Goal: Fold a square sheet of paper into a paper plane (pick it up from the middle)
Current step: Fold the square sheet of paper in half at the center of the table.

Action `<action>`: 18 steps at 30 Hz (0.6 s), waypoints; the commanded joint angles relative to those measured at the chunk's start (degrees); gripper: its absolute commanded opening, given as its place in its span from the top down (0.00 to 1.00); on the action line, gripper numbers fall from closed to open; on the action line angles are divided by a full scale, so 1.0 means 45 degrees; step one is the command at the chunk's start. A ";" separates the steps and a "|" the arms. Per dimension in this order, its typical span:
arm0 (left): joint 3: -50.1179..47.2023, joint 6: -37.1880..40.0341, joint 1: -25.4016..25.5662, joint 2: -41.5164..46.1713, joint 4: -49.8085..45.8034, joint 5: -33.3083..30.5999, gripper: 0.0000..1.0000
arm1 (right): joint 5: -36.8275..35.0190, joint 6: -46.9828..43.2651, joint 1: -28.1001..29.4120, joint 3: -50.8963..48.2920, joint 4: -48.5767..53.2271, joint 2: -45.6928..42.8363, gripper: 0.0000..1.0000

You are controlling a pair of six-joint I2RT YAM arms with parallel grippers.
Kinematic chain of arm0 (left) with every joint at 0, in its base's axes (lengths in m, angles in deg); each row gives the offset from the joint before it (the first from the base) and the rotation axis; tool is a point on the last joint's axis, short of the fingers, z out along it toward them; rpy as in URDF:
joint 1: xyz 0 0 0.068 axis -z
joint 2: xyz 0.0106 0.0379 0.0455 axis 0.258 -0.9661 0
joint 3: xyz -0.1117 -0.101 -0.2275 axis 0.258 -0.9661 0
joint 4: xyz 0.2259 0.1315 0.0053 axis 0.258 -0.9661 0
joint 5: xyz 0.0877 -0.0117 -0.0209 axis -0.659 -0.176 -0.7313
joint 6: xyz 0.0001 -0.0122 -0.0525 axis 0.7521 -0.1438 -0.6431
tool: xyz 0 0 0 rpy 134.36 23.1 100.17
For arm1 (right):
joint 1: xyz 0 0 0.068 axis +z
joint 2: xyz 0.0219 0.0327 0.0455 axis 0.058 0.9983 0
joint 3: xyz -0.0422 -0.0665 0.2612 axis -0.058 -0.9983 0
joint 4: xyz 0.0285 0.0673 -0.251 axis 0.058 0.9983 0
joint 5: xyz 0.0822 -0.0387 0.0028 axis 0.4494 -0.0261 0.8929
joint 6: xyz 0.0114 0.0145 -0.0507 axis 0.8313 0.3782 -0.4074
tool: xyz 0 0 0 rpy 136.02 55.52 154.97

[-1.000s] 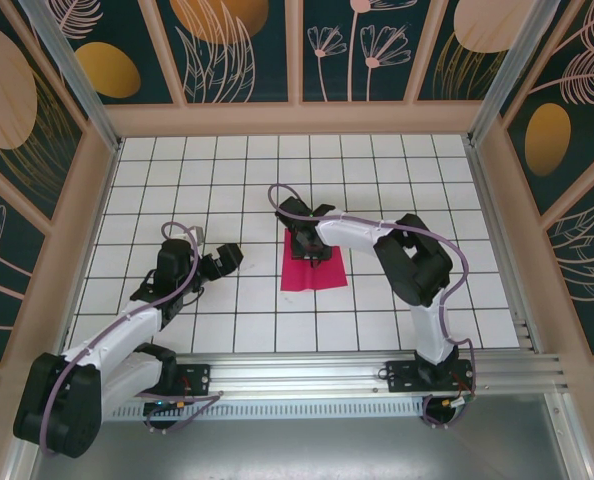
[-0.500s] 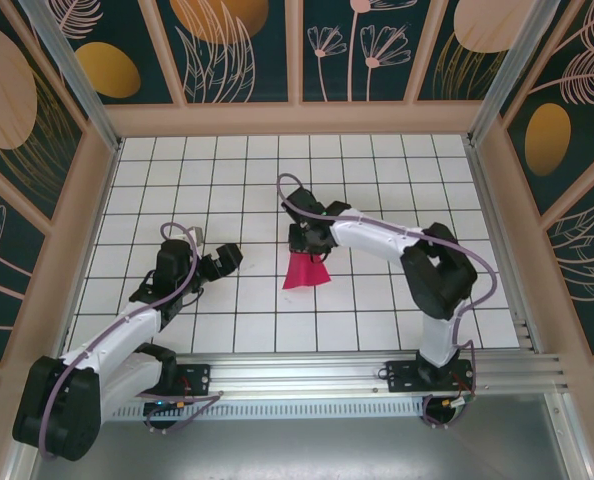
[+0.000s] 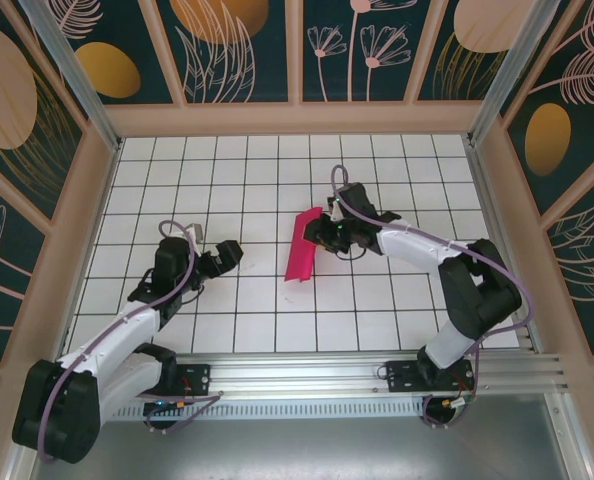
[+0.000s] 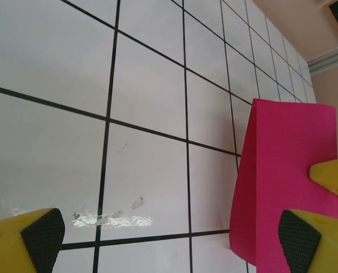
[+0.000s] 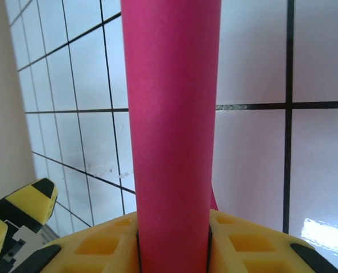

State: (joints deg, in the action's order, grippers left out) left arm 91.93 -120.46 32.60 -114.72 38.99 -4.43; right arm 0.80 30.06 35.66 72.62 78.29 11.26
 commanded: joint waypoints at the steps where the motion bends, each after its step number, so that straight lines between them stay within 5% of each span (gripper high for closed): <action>1: 0.0470 -0.0297 0.0057 0.0051 0.0182 0.0410 0.01 | 0.1395 -0.0165 -0.0154 -0.0794 -0.1230 -0.0235 0.67; 8: 0.0468 -0.0566 0.0061 -0.0285 0.0541 0.0790 0.01 | 0.2062 -0.0486 -0.1214 -0.2615 -0.2130 -0.0314 0.66; 18: 0.0578 -0.0622 0.0314 -0.0822 0.1157 0.1127 0.01 | -0.0623 -0.1918 -0.1302 -0.2392 0.0348 0.0034 0.43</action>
State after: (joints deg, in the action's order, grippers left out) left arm 92.87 -122.67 33.37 -117.85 41.35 -1.02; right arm 1.91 23.31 29.89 61.69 76.95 11.24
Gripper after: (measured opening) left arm 0.985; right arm 0.559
